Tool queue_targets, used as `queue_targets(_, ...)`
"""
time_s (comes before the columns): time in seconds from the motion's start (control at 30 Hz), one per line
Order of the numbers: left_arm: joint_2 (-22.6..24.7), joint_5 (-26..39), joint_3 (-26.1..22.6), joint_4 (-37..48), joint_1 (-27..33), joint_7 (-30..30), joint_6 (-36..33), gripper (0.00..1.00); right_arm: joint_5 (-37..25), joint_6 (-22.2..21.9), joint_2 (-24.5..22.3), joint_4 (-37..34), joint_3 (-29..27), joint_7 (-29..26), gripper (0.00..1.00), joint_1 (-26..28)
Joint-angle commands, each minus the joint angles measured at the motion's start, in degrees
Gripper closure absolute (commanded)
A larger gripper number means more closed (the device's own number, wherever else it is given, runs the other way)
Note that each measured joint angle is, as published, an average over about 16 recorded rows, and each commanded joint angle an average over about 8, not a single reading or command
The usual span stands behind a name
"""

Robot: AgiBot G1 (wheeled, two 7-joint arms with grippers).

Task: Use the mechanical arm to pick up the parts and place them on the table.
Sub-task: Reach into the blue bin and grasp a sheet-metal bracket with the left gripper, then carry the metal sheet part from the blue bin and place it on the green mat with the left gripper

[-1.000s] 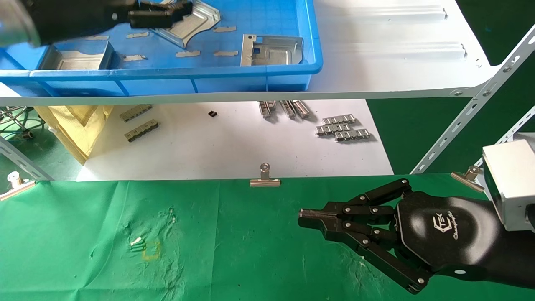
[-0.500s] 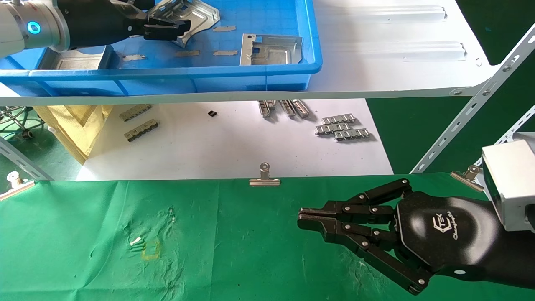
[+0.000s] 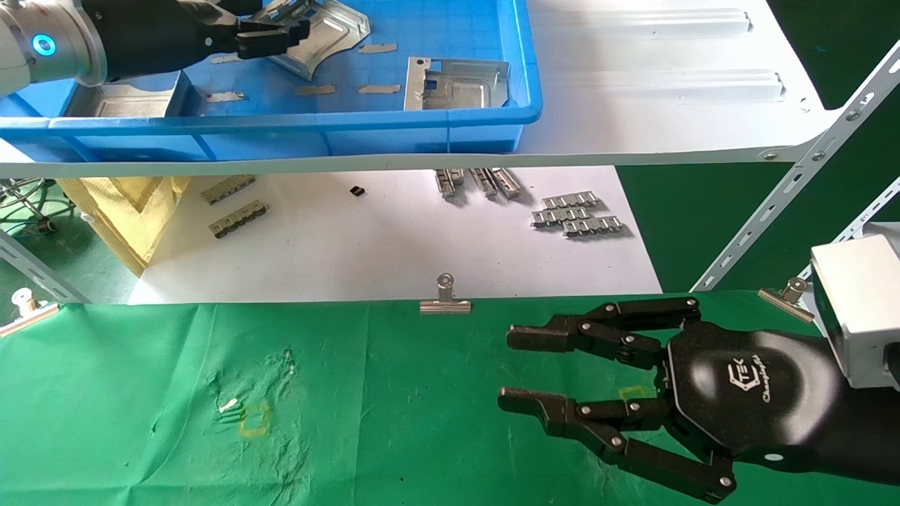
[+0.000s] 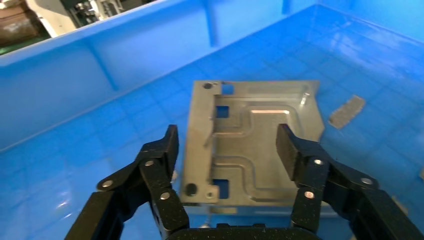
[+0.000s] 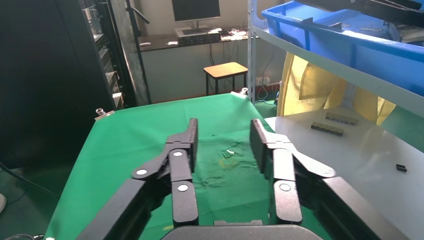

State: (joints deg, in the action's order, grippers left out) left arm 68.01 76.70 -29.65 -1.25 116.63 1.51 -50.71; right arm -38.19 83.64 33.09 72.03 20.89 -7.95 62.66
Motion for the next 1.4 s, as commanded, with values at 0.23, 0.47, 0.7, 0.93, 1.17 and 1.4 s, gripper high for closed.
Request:
queue_targets(0.23,0.2,-0.2,0.2,0.9,0.1,0.1,2.7,1.0,0.0,0.0,0.0,0.0,0.0,0.0,0.0,0.0)
queue_targets(0.47,0.3,-0.4,0.3,1.1,0.1,0.1,3.0,1.0,0.0,0.0,0.0,0.0,0.0,0.0,0.0,0.0)
queue_targets(0.7,-0.4,-1.9,1.4,0.0,0.1,1.0,0.5,1.0,0.0,0.0,0.0,0.0,0.0,0.0,0.0,0.0)
queue_targets(0.93,-3.3,-5.9,3.9,-3.1,-0.4,4.9,-9.7,1.0,0.0,0.0,0.0,0.0,0.0,0.0,0.0,0.0)
queue_targets(1.17,-7.6,-9.3,5.8,-5.8,-3.1,11.1,-27.0,1.0,0.0,0.0,0.0,0.0,0.0,0.0,0.0,0.0)
queue_targets(1.4,-12.1,-11.3,6.3,-8.2,-6.3,17.3,-39.6,1.0,0.0,0.0,0.0,0.0,0.0,0.0,0.0,0.0)
